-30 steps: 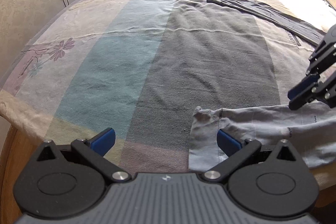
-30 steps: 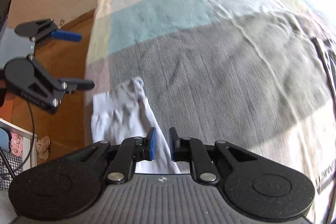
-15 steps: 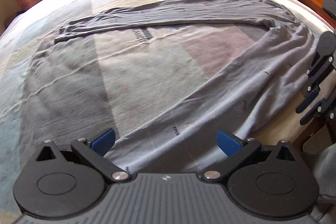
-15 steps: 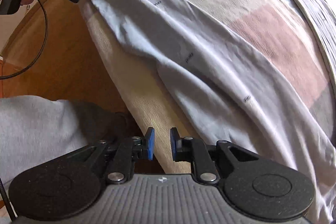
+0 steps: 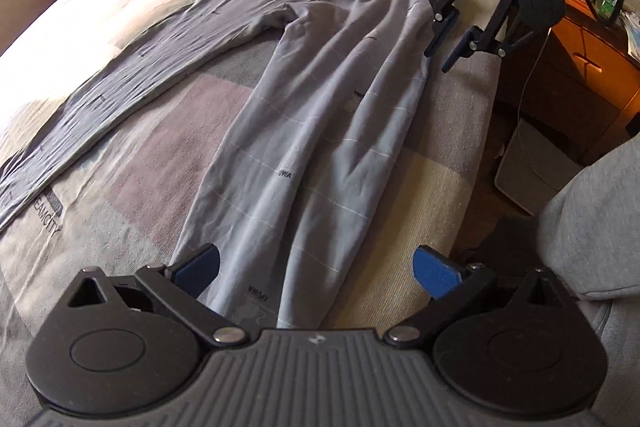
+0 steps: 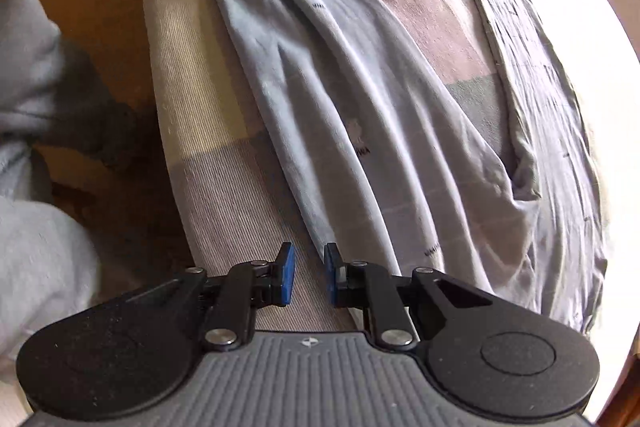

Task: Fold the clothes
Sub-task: 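Grasp the light grey garment hem with the right tool, then pull the light grey garment straight with the right tool while the left tool hovers above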

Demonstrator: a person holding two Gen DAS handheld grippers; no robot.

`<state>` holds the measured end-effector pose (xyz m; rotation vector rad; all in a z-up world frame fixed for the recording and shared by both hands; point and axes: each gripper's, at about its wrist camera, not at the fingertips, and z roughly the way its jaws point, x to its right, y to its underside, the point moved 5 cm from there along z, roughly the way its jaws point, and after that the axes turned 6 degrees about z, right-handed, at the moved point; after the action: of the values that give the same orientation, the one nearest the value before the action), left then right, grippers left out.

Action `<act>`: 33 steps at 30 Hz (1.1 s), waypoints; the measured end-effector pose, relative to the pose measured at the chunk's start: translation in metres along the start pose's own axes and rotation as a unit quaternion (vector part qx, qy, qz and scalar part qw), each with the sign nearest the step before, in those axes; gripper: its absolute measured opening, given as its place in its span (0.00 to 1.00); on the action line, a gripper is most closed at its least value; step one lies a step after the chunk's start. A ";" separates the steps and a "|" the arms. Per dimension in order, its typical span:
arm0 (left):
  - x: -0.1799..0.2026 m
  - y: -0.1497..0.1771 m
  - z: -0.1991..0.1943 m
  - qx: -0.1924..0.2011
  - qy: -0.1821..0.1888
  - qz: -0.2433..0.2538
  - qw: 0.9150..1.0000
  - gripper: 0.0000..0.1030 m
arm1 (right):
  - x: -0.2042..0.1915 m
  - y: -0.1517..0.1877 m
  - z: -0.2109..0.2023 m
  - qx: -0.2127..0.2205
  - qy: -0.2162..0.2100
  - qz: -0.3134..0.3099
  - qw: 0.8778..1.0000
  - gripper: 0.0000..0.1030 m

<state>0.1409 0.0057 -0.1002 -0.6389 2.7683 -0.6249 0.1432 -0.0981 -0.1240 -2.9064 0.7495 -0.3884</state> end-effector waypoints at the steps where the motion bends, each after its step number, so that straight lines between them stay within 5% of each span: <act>1: 0.003 -0.004 0.003 -0.001 0.002 0.005 1.000 0.99 | 0.003 0.011 0.000 -0.005 0.009 -0.008 1.000 0.18; 13: 0.022 -0.056 0.031 0.009 0.032 0.037 0.999 0.99 | 0.036 0.079 0.007 -0.030 0.048 -0.038 0.998 0.16; 15: 0.023 -0.059 0.030 0.010 0.034 0.039 0.999 0.99 | 0.037 0.079 0.003 -0.030 0.036 -0.033 0.998 0.03; 26: 0.024 -0.043 0.021 -0.013 0.037 0.028 0.999 0.99 | 0.006 0.102 -0.024 -0.078 -0.045 -0.049 0.995 0.03; 33: 0.011 -0.024 0.012 -0.020 0.015 0.005 1.000 0.99 | 0.017 0.046 -0.031 0.017 -0.044 -0.057 0.997 0.10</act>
<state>0.1439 -0.0231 -0.1011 -0.6298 2.8164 -0.5835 0.1279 -0.1479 -0.0989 -2.9209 0.5594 -0.2786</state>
